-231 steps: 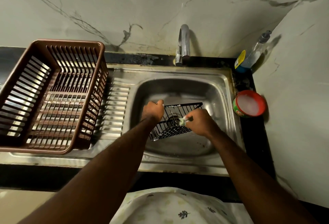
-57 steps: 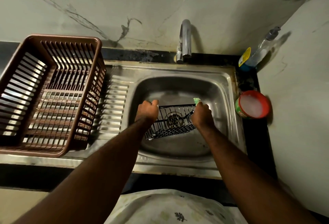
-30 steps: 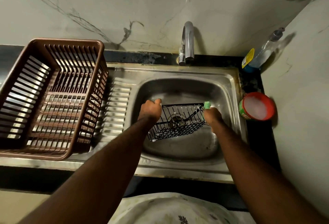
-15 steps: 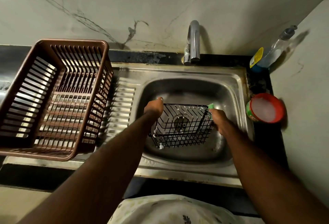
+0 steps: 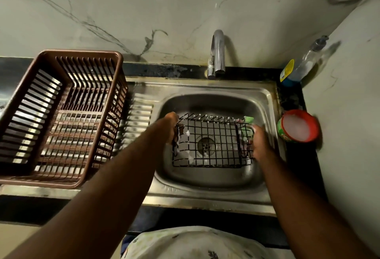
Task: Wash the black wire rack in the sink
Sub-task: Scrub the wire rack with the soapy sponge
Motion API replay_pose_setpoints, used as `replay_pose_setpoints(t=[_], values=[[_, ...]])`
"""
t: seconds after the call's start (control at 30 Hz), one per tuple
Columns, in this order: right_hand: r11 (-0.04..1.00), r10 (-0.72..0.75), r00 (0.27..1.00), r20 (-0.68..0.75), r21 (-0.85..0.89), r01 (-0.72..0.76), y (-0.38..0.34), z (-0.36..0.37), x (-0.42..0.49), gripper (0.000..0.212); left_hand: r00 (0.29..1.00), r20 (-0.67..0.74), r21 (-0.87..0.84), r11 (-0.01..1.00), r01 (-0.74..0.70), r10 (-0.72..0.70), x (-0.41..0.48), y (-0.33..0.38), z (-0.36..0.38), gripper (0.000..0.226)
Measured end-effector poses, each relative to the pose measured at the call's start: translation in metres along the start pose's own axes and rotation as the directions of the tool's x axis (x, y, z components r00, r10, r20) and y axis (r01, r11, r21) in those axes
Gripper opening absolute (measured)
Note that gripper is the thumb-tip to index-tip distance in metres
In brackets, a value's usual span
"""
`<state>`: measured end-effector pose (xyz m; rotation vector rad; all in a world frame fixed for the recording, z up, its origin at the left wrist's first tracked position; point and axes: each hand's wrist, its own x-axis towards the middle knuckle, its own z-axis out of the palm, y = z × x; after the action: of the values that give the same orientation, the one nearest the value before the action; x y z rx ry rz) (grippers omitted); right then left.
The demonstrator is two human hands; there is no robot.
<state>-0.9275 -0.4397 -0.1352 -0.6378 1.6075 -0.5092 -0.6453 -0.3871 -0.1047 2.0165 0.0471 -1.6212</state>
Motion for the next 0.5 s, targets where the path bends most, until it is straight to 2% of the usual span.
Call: replay_pose_setpoints(t=[0.13, 0.23, 0.37, 0.43, 0.5], values=[[0.993, 0.076, 0.997, -0.030, -0.089, -0.078, 0.010, 0.000, 0.005, 0.054, 0.999, 0.031, -0.137, 0.991, -0.007, 0.012, 0.010, -0.007, -0.005, 0.044], [0.989, 0.134, 0.991, -0.025, -0.061, -0.135, 0.006, -0.001, -0.007, 0.044, 0.974, 0.172, -0.186, 0.976, -0.112, 0.145, -0.004, -0.011, -0.006, 0.048], [0.998, 0.041, 0.998, -0.048, -0.043, -0.043, -0.006, 0.001, -0.010, 0.037, 0.911, 0.281, -0.162, 0.951, -0.265, 0.302, -0.014, -0.022, -0.016, 0.065], [0.999, 0.026, 0.999, -0.020, -0.030, -0.027, -0.010, 0.000, -0.005, 0.039, 0.881, 0.343, -0.116, 0.946, -0.304, 0.325, -0.017, -0.027, -0.021, 0.068], [0.999, 0.024, 1.000, 0.007, -0.037, -0.024, -0.013, -0.002, -0.002, 0.042, 0.877, 0.365, -0.067, 0.948, -0.311, 0.313, -0.024, -0.030, -0.023, 0.062]])
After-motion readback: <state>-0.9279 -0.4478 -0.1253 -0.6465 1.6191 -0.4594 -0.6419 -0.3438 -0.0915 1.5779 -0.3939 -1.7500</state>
